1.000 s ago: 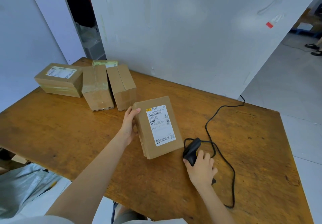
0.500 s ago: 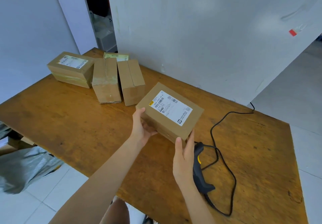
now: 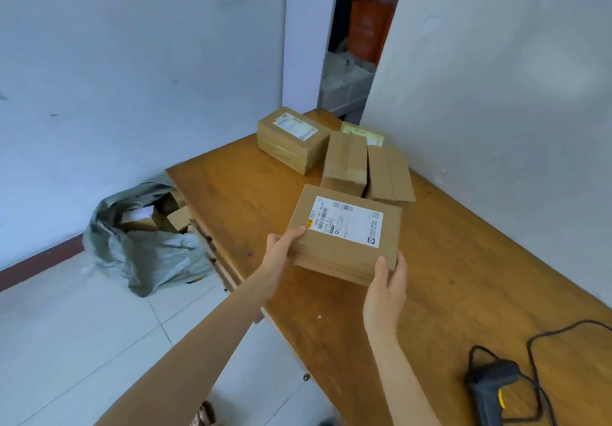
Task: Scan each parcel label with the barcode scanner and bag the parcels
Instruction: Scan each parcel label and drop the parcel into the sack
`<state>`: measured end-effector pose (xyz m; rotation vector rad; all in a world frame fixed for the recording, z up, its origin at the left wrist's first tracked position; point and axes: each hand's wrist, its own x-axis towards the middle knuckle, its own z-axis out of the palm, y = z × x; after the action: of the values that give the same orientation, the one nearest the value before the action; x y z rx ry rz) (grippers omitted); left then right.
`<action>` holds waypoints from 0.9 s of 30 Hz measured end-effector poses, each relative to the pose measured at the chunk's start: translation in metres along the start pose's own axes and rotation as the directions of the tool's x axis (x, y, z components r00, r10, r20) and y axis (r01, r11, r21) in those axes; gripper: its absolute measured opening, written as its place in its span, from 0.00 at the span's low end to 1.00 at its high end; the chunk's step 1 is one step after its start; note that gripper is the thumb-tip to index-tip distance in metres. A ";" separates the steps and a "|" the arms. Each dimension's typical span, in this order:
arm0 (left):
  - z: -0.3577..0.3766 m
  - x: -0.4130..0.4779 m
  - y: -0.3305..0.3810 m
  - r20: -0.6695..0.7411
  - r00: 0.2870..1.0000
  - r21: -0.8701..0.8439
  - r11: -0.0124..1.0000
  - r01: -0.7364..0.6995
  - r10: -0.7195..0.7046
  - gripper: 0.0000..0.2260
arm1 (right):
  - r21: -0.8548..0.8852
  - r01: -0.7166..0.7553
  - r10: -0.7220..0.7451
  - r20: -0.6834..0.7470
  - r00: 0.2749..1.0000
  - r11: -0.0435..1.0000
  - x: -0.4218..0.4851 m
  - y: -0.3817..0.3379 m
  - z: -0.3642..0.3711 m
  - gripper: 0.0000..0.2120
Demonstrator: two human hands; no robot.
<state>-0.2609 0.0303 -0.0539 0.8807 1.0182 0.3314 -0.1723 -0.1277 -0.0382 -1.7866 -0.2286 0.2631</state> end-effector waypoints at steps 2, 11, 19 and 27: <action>-0.050 0.001 0.018 -0.084 0.996 0.005 1.000 -0.024 0.024 0.26 | -0.007 0.006 -0.006 0.070 0.998 1.000 -0.012 -0.013 0.048 0.20; -0.285 0.005 0.099 -0.380 0.894 0.085 0.971 -0.222 0.238 0.19 | 0.045 0.087 -0.098 0.392 0.915 0.995 -0.090 -0.068 0.287 0.21; -0.412 0.060 0.143 -0.585 0.780 0.147 0.975 -0.168 0.223 0.19 | -0.022 0.124 -0.092 0.545 0.834 0.992 -0.098 -0.085 0.453 0.23; -0.481 0.189 0.249 -0.547 0.793 0.224 0.959 -0.172 0.269 0.19 | -0.089 0.119 -0.034 0.644 0.765 0.989 -0.004 -0.097 0.614 0.24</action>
<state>-0.5349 0.5337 -0.0859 1.0833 1.5210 0.7569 -0.3603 0.4631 -0.0787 -1.7474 -0.8246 0.8226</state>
